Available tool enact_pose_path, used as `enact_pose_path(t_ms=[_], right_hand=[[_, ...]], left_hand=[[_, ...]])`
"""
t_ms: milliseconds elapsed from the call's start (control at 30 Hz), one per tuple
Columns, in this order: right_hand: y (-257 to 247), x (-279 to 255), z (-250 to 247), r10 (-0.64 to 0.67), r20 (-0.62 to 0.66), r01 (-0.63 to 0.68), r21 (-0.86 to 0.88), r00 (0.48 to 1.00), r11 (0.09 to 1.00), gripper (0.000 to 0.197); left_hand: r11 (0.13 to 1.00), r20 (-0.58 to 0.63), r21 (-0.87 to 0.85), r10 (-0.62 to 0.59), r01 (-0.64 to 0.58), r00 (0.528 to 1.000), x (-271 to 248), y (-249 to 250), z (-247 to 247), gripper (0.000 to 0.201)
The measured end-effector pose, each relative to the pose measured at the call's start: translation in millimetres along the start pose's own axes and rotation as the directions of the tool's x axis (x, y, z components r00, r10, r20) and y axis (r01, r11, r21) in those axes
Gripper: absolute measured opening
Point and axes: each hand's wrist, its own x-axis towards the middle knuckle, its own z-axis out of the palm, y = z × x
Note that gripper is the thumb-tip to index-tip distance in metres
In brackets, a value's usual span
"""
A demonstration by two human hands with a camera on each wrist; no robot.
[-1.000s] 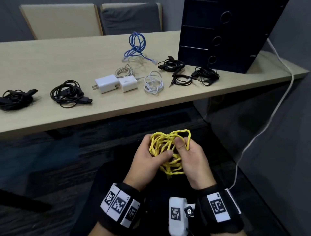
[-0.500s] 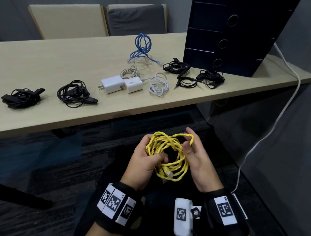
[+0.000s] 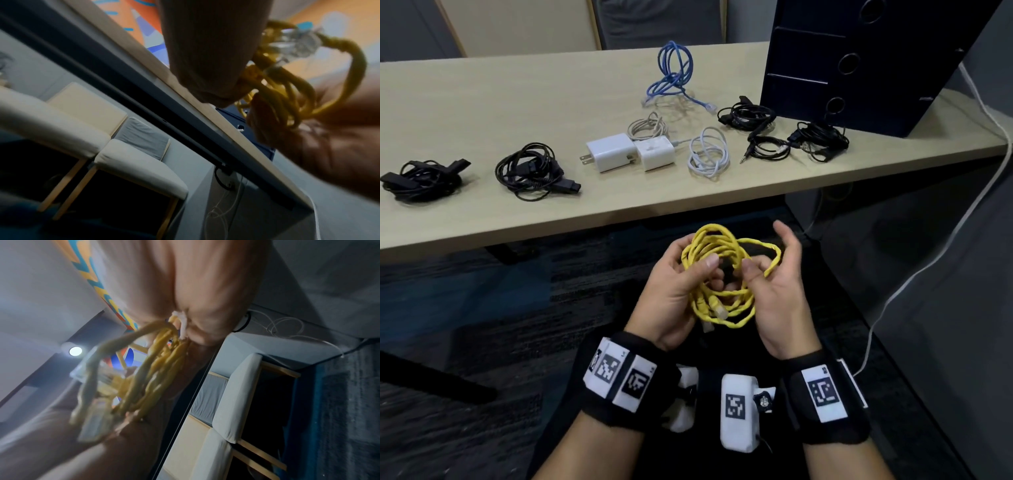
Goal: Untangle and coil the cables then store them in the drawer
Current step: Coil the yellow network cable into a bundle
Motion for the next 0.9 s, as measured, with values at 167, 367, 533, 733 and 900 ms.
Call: enact_pose_path(t_ms=[167, 367, 533, 733, 900], right_hand=[[-1.8, -3.8, 9.5, 0.075, -0.02, -0.075, -0.011, 0.997, 0.997, 0.01], [-5.4, -3.5, -3.8, 0.138, 0.066, -0.101, -0.395, 0.988, 0.913, 0.065], [-13.9, -6.4, -8.0, 0.102, 0.164, -0.02, -0.437, 0.981, 0.899, 0.076], [-12.1, -10.4, -5.4, 0.14, 0.057, -0.105, -0.41, 0.989, 0.906, 0.008], [-3.6, -10.4, -1.2, 0.115, -0.206, -0.184, -0.358, 0.972, 0.916, 0.01]], left_hand=[[0.994, 0.026, -0.092, -0.055, 0.057, 0.998, -1.1, 4.9, 0.9, 0.046], [0.996, -0.039, 0.077, 0.052, -0.049, 0.998, -6.0, 1.5, 1.4, 0.041], [0.989, 0.005, 0.147, 0.013, -0.014, 1.0, -10.6, 3.5, 2.8, 0.047], [0.997, 0.094, 0.05, -0.063, 0.058, 0.994, -11.6, 0.1, -0.8, 0.067], [0.996, 0.126, 0.017, -0.087, 0.086, 0.988, -12.4, -9.8, 2.3, 0.075]])
